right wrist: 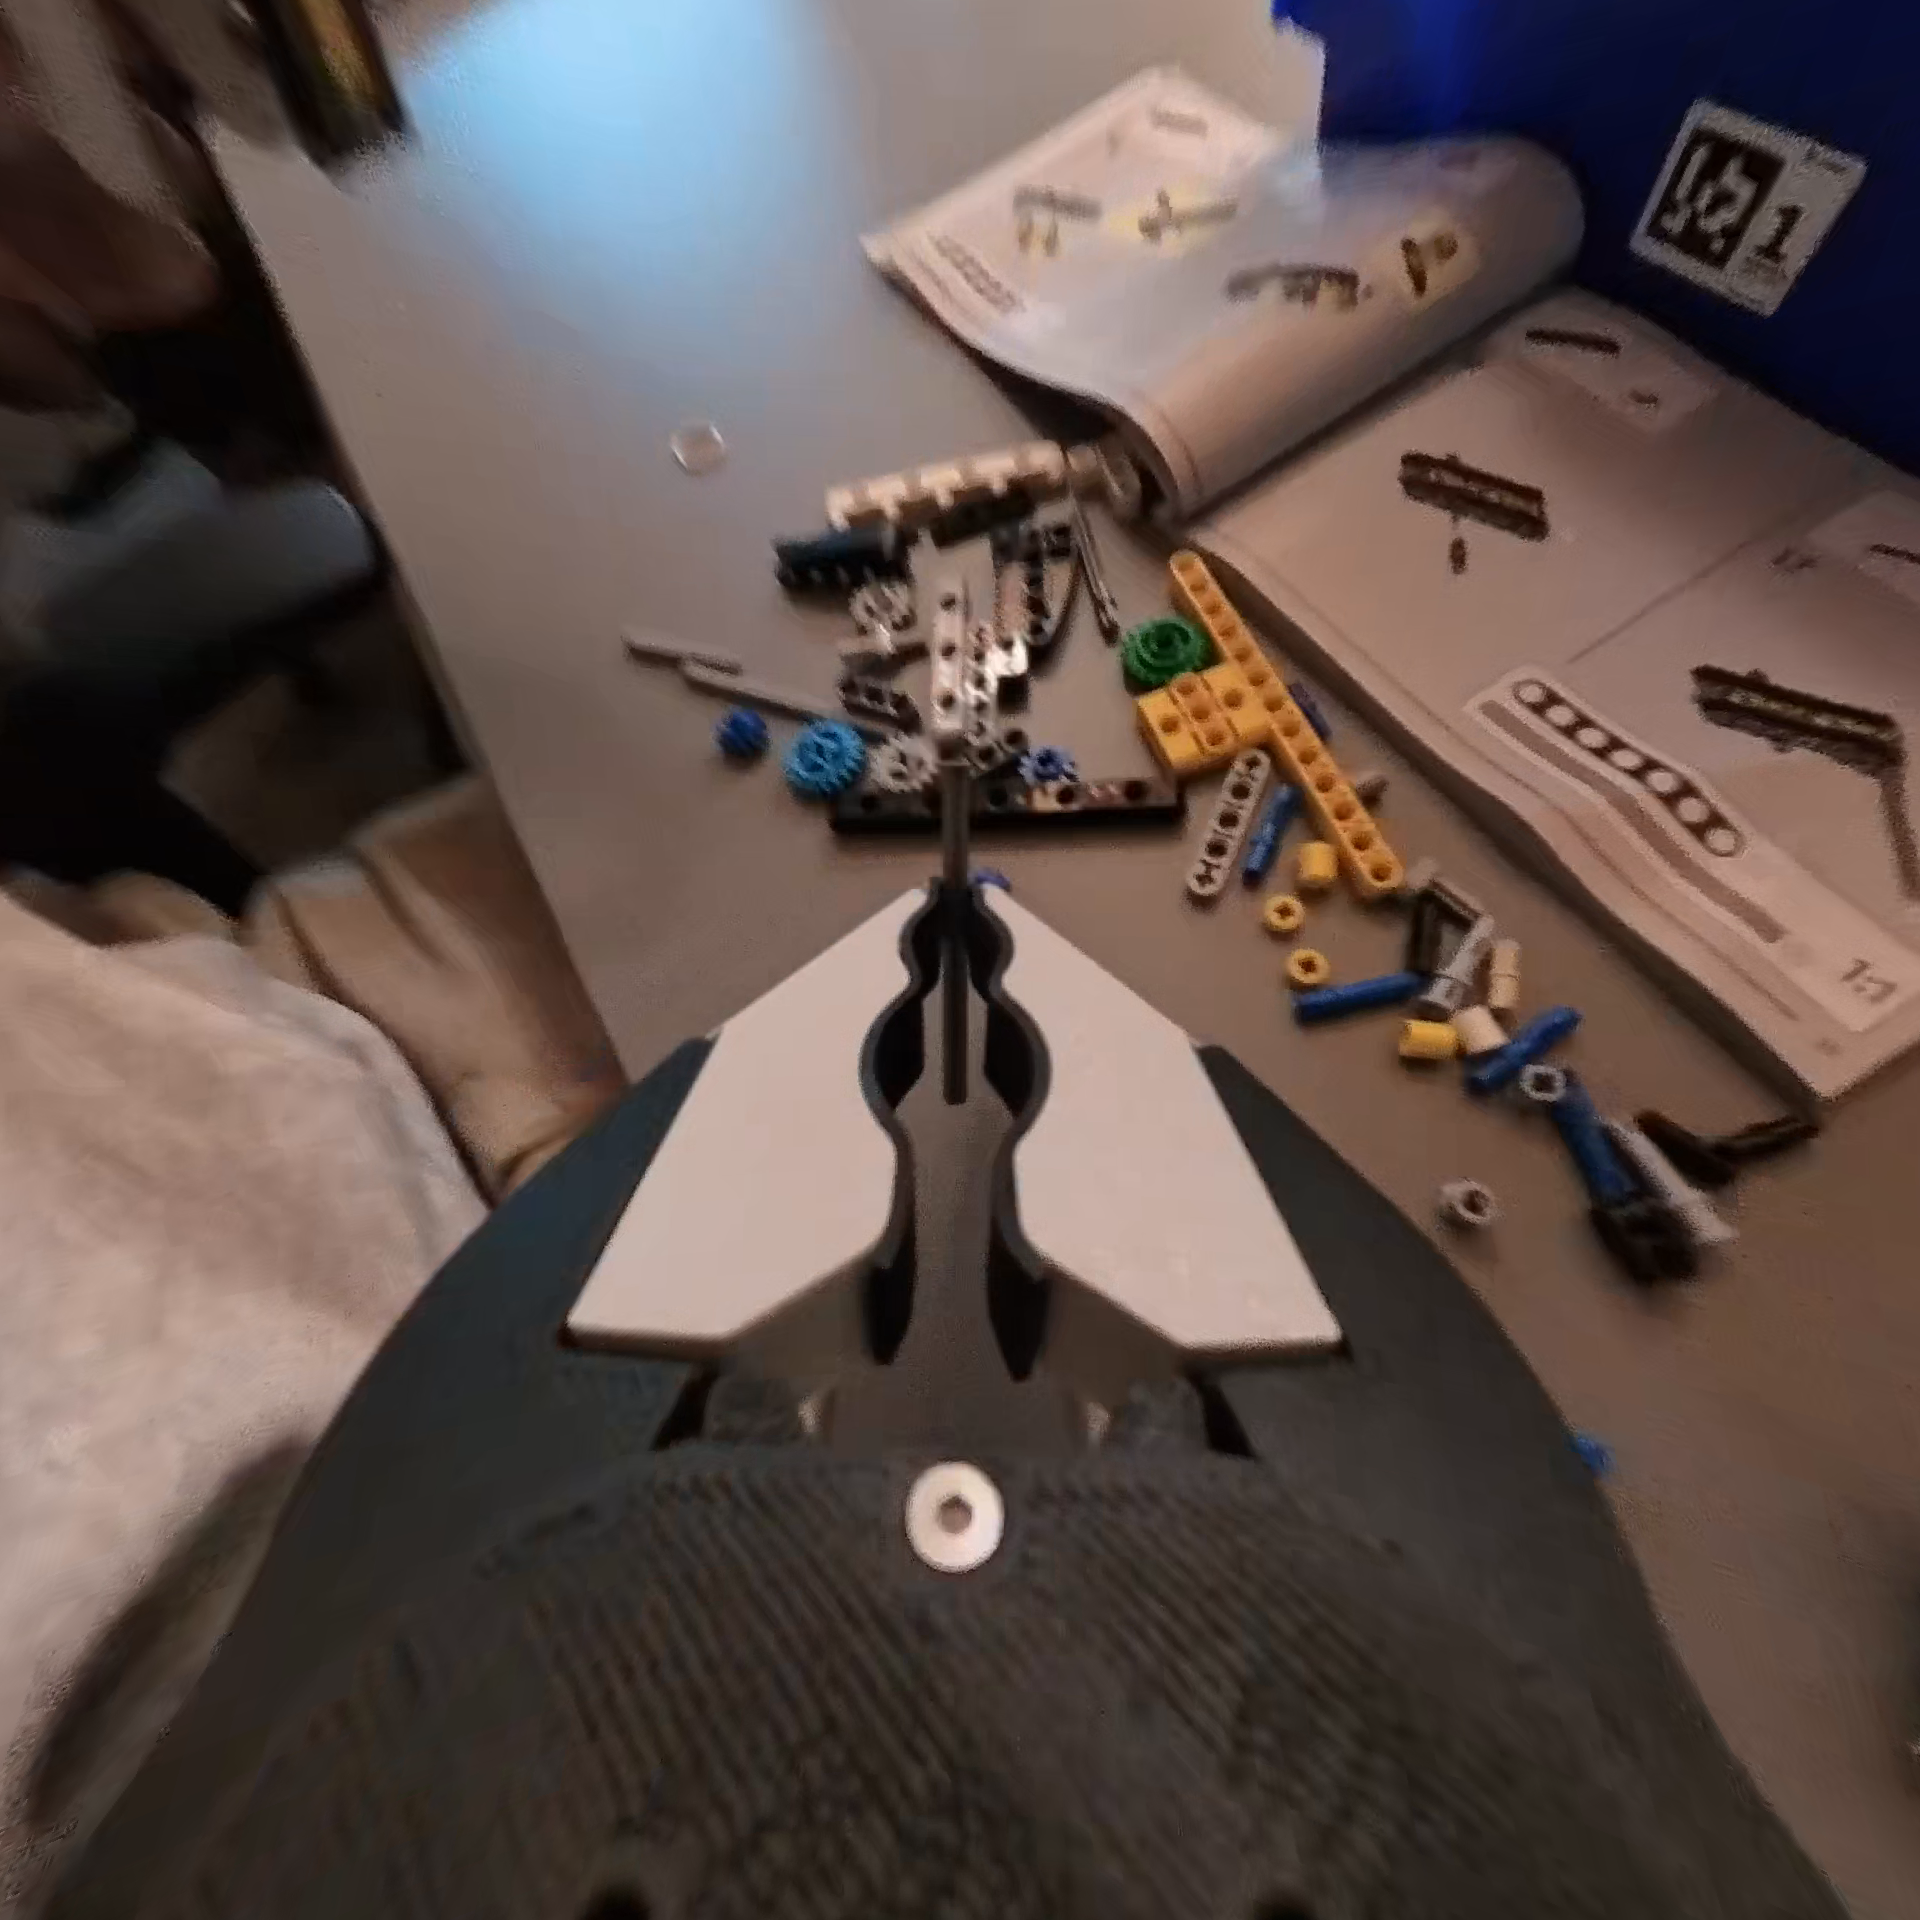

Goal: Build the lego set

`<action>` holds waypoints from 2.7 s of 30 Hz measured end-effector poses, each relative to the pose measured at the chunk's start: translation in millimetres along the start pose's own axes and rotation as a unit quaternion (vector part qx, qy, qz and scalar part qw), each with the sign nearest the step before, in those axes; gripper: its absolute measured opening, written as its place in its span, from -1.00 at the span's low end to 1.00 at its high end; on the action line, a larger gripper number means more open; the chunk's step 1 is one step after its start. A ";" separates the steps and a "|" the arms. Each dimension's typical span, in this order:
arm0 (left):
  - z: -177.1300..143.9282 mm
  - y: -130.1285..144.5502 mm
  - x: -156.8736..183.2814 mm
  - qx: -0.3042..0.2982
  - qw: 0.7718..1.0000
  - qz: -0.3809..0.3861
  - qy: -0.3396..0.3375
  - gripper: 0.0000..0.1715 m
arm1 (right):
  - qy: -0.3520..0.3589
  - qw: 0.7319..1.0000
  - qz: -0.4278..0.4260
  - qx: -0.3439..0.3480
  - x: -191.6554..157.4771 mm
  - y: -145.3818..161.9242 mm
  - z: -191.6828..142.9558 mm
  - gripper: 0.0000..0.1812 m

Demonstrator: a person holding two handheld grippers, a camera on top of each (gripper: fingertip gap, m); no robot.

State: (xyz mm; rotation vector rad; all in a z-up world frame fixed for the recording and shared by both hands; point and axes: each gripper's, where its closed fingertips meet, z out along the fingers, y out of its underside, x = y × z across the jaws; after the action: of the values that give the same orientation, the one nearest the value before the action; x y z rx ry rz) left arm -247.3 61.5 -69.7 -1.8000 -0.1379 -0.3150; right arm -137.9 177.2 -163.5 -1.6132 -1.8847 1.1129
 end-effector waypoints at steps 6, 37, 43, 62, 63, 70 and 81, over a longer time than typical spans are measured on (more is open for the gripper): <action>3.7 16.6 -8.7 0.052 0.993 -0.096 0.043 -0.68 | 0.066 0.993 -0.050 -0.087 17.2 22.7 12.5 -0.97; 7.0 34.7 -20.6 0.084 0.935 -0.307 0.153 -0.70 | -0.085 0.944 -0.286 -0.140 -36.6 -12.8 89.1 -0.97; 4.2 31.2 -22.7 0.098 0.931 -0.312 0.162 -0.70 | -0.089 0.948 -0.281 -0.120 -37.9 -17.6 89.7 -0.98; 58.6 46.8 57.5 -0.016 0.959 -0.198 0.202 -0.70 | -0.051 0.989 -0.132 0.039 -32.6 -16.5 8.6 -0.98; 65.9 52.9 64.8 -0.034 0.956 -0.203 0.206 -0.70 | -0.048 0.988 -0.136 0.046 -33.6 -17.0 7.8 -0.98; 89.1 53.5 66.3 -0.019 0.944 -0.268 0.190 -0.70 | -0.053 0.985 -0.125 0.108 -32.2 -26.2 -0.2 -0.98; 112.6 39.0 76.8 0.031 0.937 -0.289 0.196 -0.71 | -0.027 0.989 -0.100 0.109 -14.2 -10.4 -18.0 -0.98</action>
State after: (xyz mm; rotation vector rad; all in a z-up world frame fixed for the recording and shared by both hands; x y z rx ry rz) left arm -148.1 154.8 -109.1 -1.5671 -0.3900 -1.0671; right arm -127.5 169.0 -142.1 -1.2581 -1.8382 1.2363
